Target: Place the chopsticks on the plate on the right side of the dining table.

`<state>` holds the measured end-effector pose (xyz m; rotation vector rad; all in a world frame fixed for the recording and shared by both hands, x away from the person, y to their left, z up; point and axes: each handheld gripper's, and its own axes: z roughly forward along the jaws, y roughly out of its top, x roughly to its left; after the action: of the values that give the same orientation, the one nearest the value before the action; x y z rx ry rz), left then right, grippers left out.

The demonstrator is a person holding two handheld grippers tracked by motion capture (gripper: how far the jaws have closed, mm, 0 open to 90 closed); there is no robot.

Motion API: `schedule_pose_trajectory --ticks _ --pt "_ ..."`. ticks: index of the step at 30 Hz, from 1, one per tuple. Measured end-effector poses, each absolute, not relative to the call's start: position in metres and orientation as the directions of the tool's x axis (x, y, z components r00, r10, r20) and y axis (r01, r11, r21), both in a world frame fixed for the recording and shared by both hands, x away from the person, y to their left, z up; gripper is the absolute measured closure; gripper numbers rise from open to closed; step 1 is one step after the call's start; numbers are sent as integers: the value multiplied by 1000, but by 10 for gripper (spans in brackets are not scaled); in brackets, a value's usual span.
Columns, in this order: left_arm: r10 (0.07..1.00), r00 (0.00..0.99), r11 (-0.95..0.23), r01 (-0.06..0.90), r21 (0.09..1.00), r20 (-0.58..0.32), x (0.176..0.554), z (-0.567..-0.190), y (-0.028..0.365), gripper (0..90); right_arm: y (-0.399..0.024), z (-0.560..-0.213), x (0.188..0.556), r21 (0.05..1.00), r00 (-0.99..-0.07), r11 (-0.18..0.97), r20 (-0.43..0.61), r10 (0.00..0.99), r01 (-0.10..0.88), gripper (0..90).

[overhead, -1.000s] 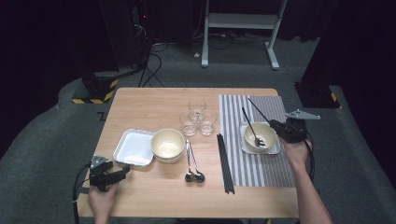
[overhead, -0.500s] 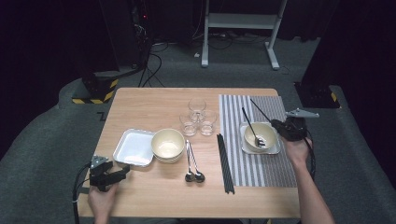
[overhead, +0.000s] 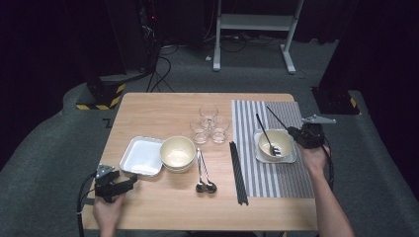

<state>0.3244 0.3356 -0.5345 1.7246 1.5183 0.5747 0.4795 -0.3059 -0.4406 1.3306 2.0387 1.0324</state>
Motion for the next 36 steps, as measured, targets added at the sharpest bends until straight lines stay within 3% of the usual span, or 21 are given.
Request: schedule_pose_trajectory --ticks 36 --pt "971 196 -21 632 774 -134 324 -534 334 188 -314 -459 496 763 -376 246 -4 927 598 857"
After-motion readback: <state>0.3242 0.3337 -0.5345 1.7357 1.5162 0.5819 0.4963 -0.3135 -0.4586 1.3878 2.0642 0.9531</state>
